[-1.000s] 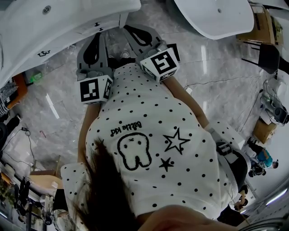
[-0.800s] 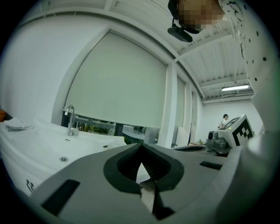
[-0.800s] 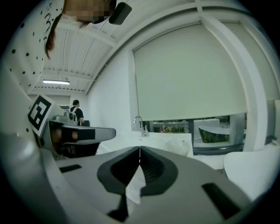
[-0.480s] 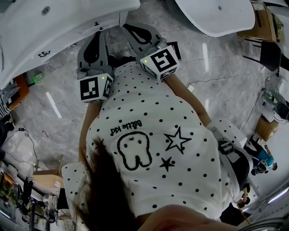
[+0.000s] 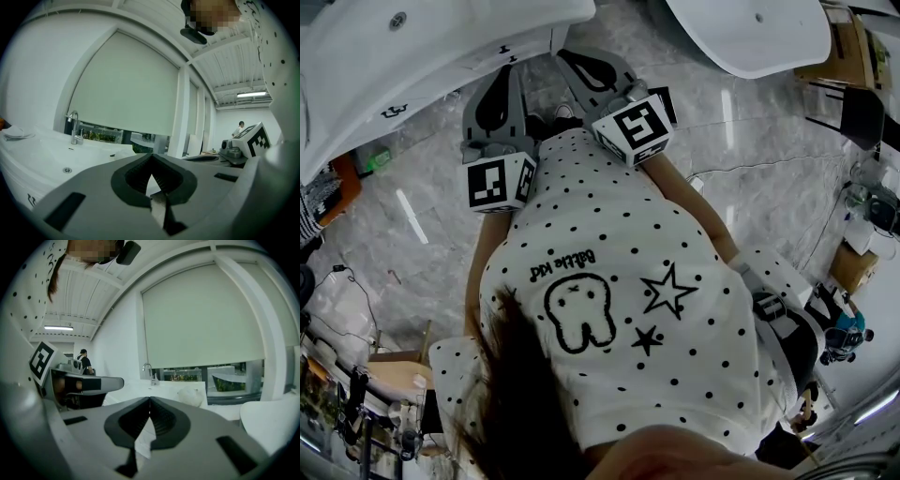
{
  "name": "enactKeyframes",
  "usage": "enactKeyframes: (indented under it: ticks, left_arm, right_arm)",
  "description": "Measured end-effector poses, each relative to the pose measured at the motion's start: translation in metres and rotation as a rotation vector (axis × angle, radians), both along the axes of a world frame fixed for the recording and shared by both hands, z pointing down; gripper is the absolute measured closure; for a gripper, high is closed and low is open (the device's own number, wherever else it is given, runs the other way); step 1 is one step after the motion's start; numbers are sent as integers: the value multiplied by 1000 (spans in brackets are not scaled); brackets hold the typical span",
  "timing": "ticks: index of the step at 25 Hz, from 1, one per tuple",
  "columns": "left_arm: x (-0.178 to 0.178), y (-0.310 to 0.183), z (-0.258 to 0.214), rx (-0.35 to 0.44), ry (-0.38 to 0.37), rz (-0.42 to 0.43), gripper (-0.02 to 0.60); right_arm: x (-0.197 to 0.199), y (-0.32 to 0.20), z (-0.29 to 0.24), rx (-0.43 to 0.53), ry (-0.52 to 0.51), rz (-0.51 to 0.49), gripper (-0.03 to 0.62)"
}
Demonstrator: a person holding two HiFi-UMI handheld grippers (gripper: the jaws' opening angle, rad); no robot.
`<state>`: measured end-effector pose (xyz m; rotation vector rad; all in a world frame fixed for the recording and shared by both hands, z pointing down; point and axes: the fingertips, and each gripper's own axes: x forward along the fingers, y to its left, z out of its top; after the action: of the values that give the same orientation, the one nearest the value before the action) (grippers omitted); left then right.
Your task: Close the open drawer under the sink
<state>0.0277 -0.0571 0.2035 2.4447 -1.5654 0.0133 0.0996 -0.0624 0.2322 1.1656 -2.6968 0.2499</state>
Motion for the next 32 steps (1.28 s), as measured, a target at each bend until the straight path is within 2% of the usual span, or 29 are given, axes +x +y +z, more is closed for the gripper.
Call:
enactKeyframes:
  ticks: [32]
  left_arm:
    - [2,6,4,2,4,21,577]
  right_arm:
    - [-2,9,0,7,11,-8,580]
